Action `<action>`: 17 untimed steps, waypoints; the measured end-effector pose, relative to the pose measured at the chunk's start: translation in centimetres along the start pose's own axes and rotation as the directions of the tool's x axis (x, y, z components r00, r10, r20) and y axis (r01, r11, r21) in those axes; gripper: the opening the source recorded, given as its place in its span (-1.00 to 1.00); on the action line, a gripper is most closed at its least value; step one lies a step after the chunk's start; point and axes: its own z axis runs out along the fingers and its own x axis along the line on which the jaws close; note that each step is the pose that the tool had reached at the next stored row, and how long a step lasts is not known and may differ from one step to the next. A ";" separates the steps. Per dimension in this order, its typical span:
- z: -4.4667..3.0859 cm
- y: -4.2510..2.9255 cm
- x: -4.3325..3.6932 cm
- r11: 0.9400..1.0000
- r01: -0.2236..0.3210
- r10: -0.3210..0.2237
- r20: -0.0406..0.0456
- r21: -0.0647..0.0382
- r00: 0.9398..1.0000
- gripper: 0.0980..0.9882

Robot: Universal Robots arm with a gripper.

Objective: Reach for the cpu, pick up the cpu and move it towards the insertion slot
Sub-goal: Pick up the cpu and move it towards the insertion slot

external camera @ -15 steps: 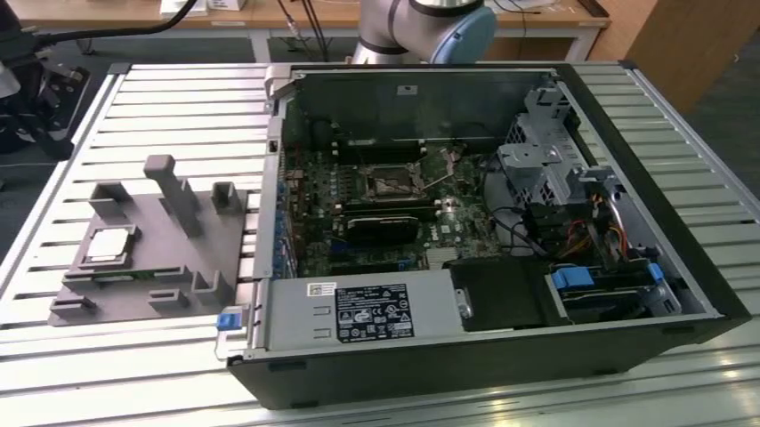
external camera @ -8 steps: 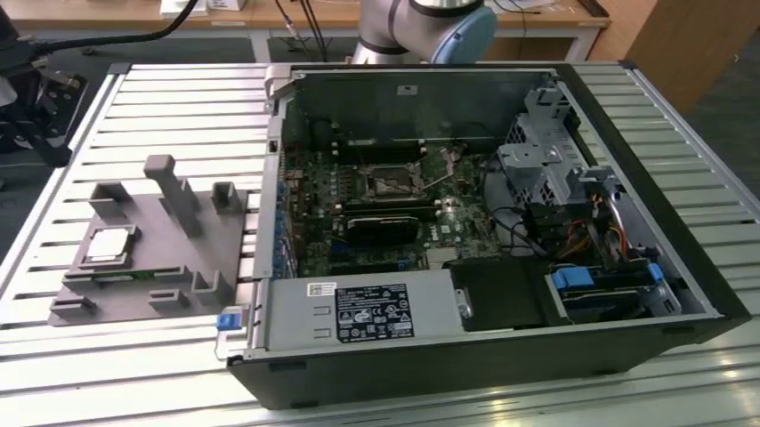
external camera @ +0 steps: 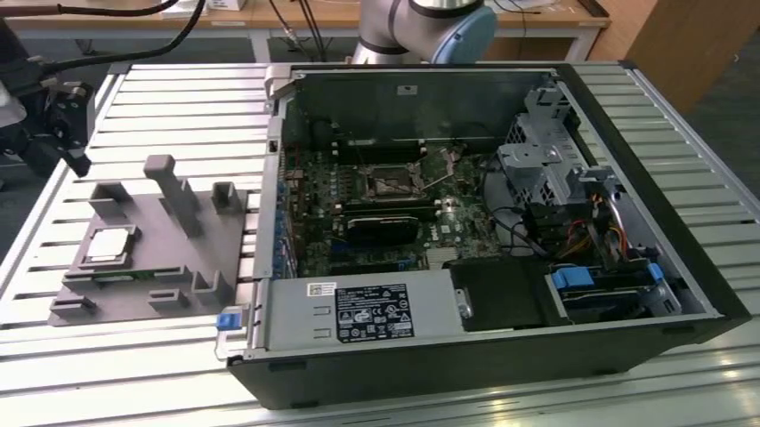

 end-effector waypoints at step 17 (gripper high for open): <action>3.00 -0.88 0.79 1.000 0.002 -0.002 -0.005 0.000 1.000 0.37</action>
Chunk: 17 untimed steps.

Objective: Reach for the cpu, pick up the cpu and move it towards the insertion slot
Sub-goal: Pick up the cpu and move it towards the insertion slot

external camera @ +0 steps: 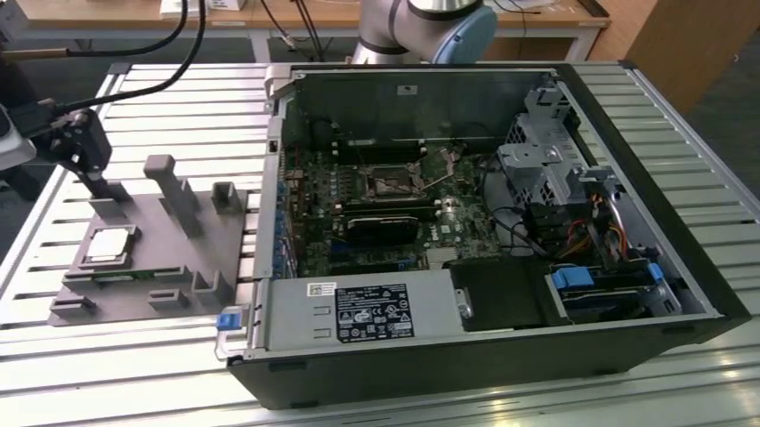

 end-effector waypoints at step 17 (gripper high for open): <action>3.09 -0.12 0.03 1.000 0.000 0.000 -0.005 0.000 1.000 0.37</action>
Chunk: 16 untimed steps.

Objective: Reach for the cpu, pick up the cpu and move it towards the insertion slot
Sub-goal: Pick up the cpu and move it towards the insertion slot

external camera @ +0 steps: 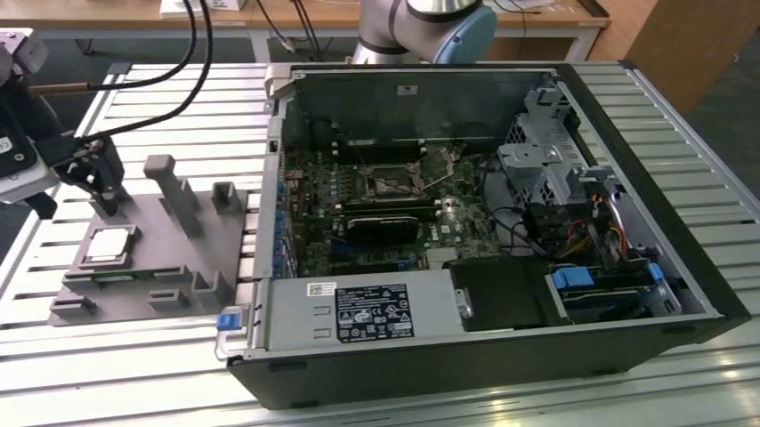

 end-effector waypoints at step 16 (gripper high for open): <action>2.79 -0.11 -0.03 1.000 0.000 0.000 -0.012 0.000 1.000 0.37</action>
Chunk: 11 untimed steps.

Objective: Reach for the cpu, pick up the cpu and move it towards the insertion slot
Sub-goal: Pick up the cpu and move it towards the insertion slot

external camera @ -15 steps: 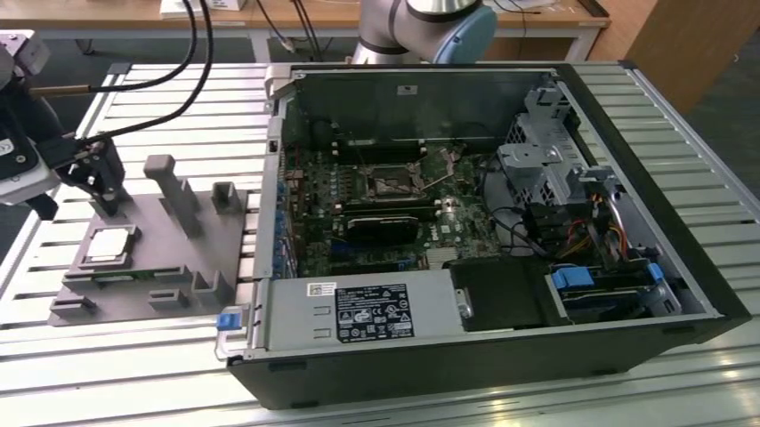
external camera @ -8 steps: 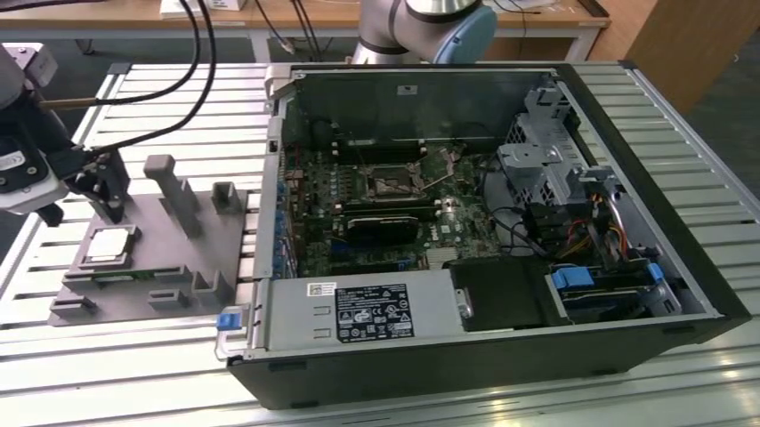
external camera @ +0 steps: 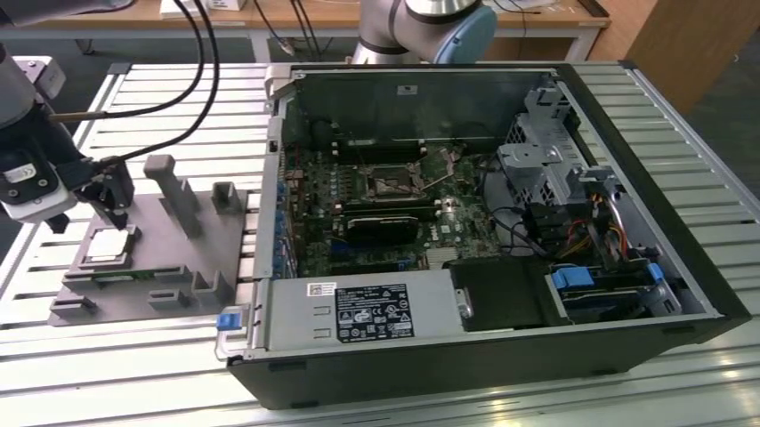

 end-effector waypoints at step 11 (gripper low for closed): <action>1.54 -0.07 -0.03 1.000 0.000 0.000 -0.004 0.000 1.000 0.37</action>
